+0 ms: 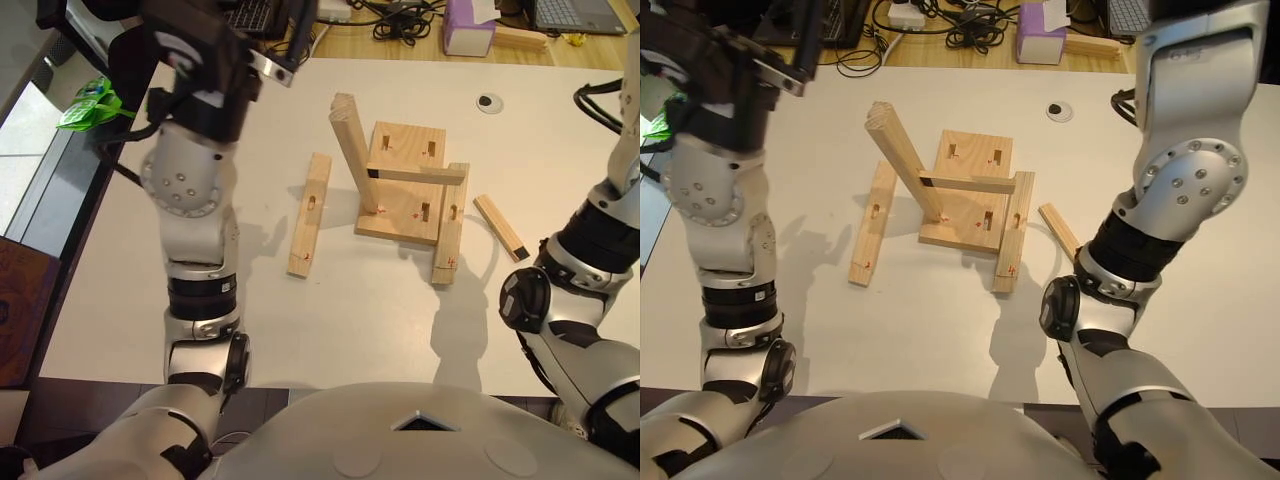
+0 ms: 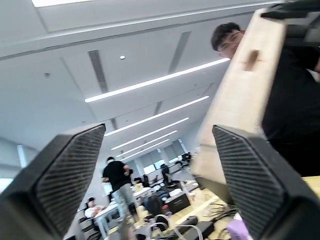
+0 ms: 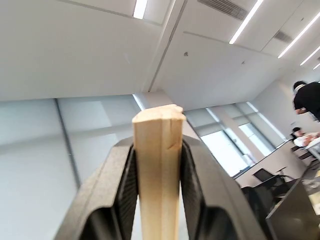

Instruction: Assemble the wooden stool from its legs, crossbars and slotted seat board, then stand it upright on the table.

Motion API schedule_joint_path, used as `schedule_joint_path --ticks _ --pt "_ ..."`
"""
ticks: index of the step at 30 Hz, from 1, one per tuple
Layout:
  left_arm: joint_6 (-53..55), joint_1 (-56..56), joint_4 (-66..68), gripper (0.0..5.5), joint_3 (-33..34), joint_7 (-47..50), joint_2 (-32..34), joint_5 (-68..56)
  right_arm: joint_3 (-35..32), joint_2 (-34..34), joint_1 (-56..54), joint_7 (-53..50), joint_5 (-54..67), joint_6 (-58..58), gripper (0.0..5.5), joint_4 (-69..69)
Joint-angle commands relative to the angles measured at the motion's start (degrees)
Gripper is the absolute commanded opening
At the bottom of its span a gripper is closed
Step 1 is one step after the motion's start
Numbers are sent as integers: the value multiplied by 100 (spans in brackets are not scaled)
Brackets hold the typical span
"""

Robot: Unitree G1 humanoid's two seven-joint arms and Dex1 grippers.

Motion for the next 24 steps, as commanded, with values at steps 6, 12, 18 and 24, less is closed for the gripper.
schedule_joint_path --ticks 6,12,18,24 --pt "1442 2591 82 403 -1043 -1425 844 104 -309 -1563 1437 401 -1791 -87 103 -407" --pt "1936 2685 274 403 -1775 -1265 680 680 -653 -1620 2747 644 -1661 283 103 -310" --pt "2304 2998 417 403 -2399 -1473 720 884 -1095 -1457 2845 374 -749 692 103 75" --pt "2783 2939 768 403 -2729 -1195 248 958 -1098 -1168 2929 -141 152 1092 103 224"
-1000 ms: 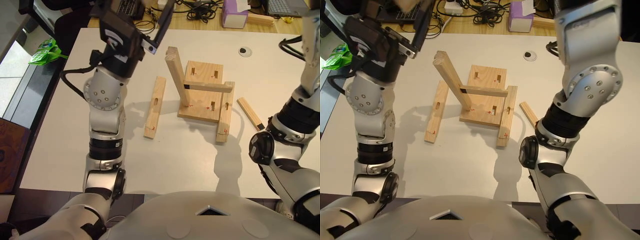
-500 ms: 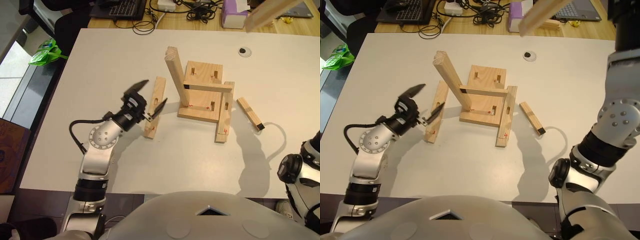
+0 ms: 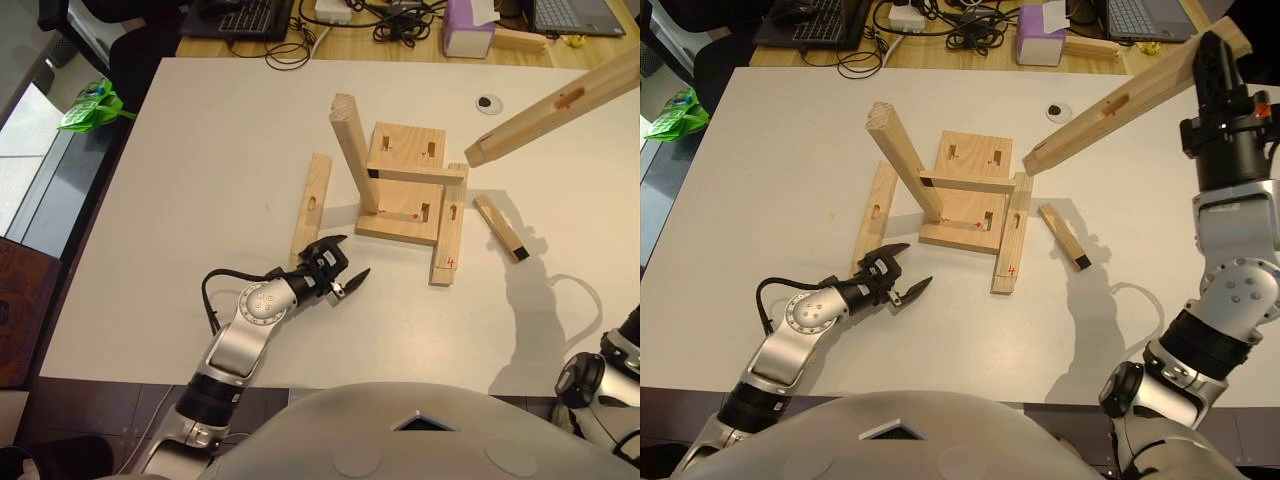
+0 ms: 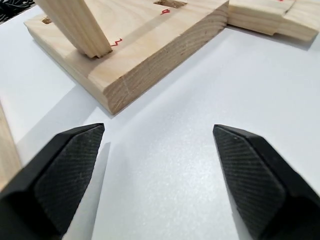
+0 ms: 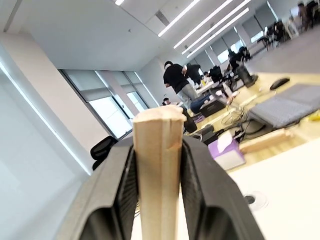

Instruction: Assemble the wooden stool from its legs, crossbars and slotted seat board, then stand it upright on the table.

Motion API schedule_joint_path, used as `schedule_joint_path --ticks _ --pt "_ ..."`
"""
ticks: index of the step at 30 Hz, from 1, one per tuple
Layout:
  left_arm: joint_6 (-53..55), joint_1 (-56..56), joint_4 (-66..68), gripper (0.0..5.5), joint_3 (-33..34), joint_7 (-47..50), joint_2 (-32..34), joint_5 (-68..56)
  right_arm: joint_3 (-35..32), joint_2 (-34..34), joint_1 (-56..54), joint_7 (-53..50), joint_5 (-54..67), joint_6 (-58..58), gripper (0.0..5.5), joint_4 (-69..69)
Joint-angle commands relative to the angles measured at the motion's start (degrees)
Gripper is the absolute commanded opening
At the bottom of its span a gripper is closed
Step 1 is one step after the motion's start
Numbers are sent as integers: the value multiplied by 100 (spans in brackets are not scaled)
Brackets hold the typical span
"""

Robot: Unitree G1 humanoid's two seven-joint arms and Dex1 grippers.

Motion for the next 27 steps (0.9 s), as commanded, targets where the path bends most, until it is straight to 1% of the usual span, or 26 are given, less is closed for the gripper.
schedule_joint_path --ticks 1,5,10,14,18,20,27 --pt "368 -221 414 403 -93 322 -357 138 50 157 120 -272 355 187 103 -34" --pt "557 -332 418 403 -81 478 -529 144 197 241 305 -313 409 268 103 -129" --pt "734 -311 223 403 -147 439 -540 120 287 463 640 -295 263 119 103 -108" --pt "821 -265 98 403 -85 429 -490 71 460 738 1032 -249 -54 -54 103 -234" --pt "862 -228 32 403 -43 424 -470 37 768 1040 1485 -38 -517 -299 103 -375" --pt "884 -219 -16 403 2 404 -439 17 922 988 1586 144 -893 -498 103 -456" --pt "872 -211 -28 403 32 425 -405 -1 841 790 1338 185 -1440 -823 103 -295"
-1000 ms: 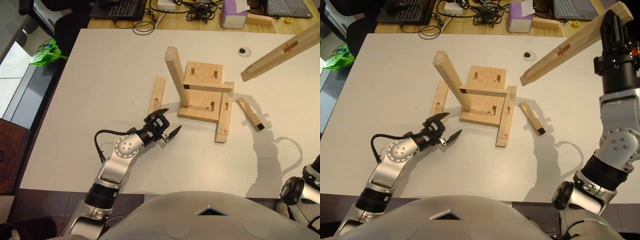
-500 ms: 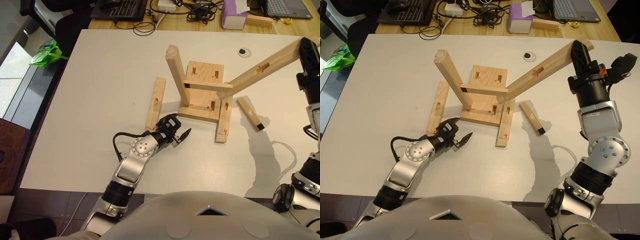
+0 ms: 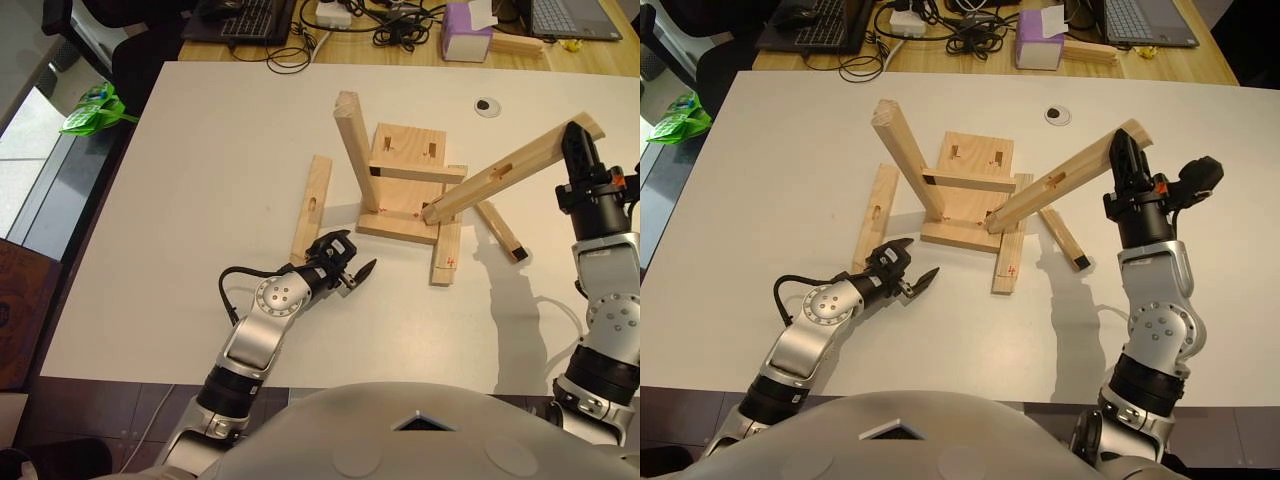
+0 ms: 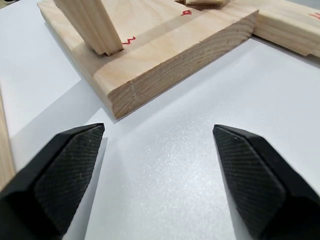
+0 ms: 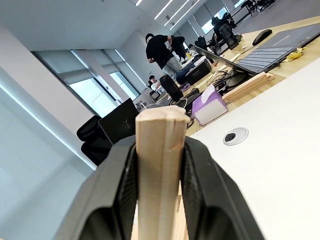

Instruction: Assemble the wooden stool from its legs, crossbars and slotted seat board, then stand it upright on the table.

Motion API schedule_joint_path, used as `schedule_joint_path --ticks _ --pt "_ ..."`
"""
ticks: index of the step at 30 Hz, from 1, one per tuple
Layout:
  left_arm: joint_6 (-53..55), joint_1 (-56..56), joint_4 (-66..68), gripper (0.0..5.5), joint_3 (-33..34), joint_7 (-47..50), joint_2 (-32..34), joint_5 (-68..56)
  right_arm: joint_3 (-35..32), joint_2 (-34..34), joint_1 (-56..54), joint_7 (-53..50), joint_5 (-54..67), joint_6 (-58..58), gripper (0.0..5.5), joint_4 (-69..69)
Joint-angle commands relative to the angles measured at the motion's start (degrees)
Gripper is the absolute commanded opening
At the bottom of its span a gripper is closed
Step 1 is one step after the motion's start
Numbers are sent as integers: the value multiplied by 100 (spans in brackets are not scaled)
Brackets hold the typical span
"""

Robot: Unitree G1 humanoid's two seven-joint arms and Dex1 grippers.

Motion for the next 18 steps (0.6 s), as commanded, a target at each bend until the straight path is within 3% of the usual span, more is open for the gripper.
schedule_joint_path --ticks 1,18 --pt "69 18 -32 403 28 24 35 2 -64 -208 -135 -110 -349 -10 103 142" --pt "-58 -62 103 403 48 309 -143 46 615 -270 -194 370 -1174 -232 103 -379"
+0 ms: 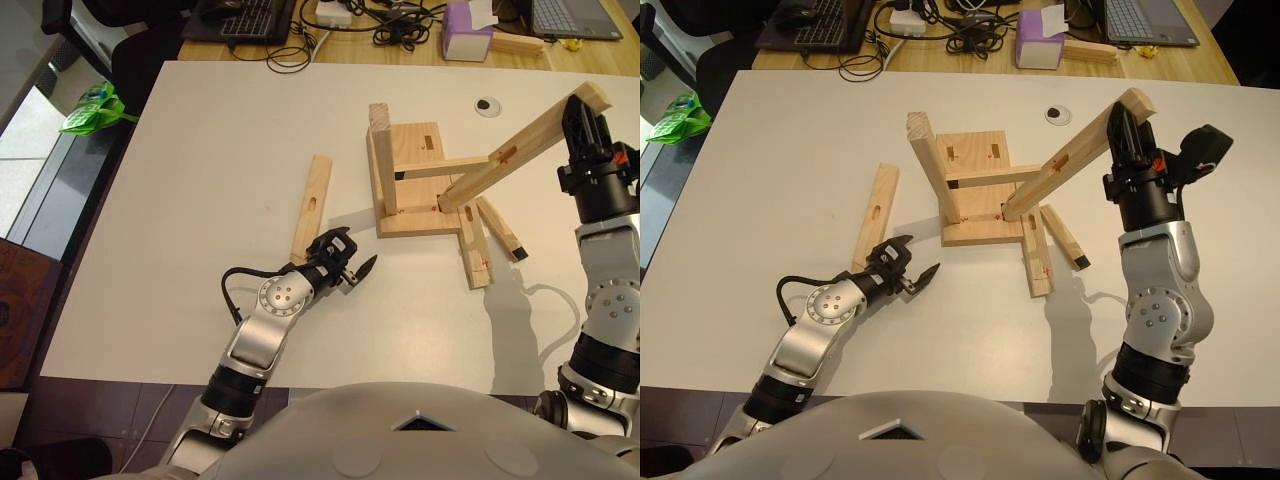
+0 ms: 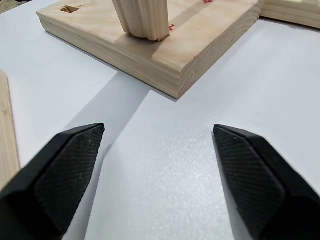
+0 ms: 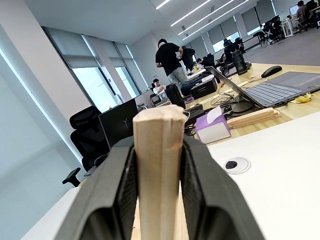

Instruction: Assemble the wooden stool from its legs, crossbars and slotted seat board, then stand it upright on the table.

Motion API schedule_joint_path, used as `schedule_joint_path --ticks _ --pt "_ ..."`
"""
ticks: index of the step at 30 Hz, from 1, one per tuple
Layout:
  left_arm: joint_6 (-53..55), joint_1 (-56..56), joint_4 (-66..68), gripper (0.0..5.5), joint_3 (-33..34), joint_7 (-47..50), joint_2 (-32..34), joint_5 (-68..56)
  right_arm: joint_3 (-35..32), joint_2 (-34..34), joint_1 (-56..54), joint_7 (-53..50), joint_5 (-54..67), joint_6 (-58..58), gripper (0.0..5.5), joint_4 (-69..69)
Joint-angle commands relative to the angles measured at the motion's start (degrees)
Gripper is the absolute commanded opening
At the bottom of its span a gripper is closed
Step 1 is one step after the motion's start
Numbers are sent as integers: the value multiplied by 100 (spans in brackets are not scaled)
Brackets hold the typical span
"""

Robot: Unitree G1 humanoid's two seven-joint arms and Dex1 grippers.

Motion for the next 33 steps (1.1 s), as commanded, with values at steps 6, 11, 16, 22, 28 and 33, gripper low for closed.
schedule_joint_path --ticks 6,11,16,22,28,33 --pt "-73 -91 -26 403 56 84 -8 18 666 -47 272 471 -979 -425 103 -197" --pt "-125 -112 -21 403 71 70 -4 15 608 152 262 240 -712 -224 103 -118" --pt "-172 -127 -4 403 37 109 -59 33 413 199 186 -1 -199 217 103 -53" --pt "-217 -174 86 403 -36 195 -202 64 419 88 120 30 -260 248 103 -77" --pt "-261 -258 301 403 -237 230 -416 102 554 79 41 -73 -746 78 103 -149" --pt "-173 -419 279 403 -432 121 -521 98 494 109 -2 -130 -986 -77 103 72"
